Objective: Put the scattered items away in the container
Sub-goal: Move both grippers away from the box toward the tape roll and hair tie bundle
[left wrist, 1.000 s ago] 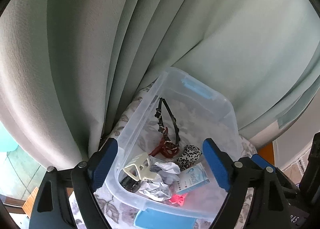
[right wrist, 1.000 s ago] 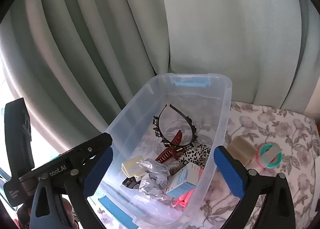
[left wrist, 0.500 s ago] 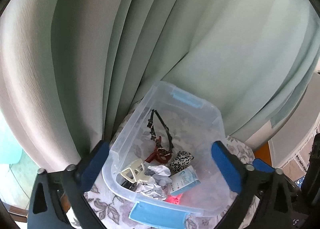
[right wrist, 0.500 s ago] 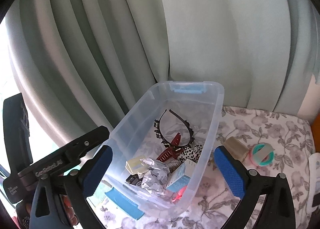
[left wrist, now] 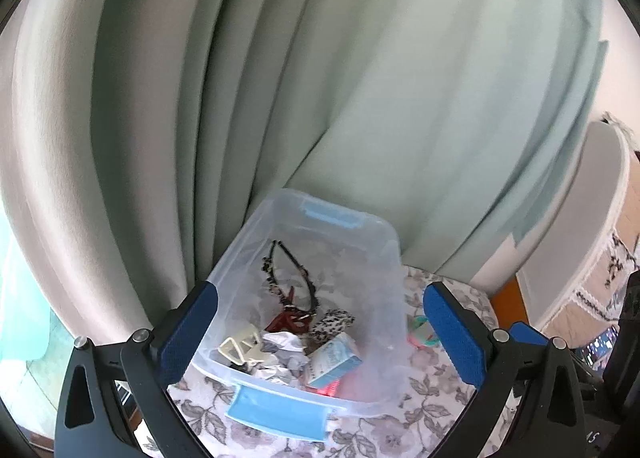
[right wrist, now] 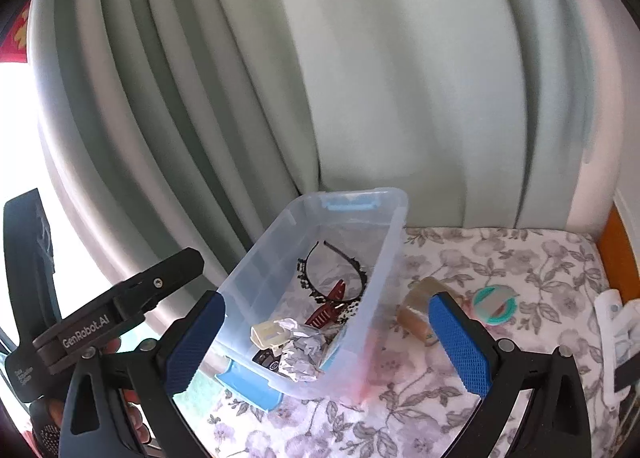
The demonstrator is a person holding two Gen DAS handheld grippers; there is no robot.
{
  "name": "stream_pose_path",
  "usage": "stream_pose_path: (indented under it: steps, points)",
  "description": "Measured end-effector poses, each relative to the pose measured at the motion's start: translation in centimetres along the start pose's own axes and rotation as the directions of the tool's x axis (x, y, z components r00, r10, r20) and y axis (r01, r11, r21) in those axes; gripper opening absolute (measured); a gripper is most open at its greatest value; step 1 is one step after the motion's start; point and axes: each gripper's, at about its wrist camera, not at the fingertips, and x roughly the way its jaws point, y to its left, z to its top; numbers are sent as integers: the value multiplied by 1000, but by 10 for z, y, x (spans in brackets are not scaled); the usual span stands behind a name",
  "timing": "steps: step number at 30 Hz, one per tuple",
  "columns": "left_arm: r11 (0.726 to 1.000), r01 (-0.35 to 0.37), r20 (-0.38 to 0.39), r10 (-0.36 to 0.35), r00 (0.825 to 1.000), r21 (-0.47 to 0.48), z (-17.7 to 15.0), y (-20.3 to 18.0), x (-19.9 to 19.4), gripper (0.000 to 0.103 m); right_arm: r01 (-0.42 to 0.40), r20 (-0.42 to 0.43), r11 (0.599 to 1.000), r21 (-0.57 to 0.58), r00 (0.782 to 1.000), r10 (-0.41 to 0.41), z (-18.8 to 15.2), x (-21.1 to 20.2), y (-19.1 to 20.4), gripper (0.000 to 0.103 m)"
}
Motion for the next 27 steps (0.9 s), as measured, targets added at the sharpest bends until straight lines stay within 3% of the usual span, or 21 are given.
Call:
stream_pose_path:
  steps: [16,27]
  points:
    - [985,25,20,-29,999,170,-13,-86,-14,103,28,103,996,79,994,-36,-11,-59,-60,103]
    - [974,101,-52,-93,994,200,-39,-125,7,103,65,98,985,161,992,-81,-31,-75,-110,103]
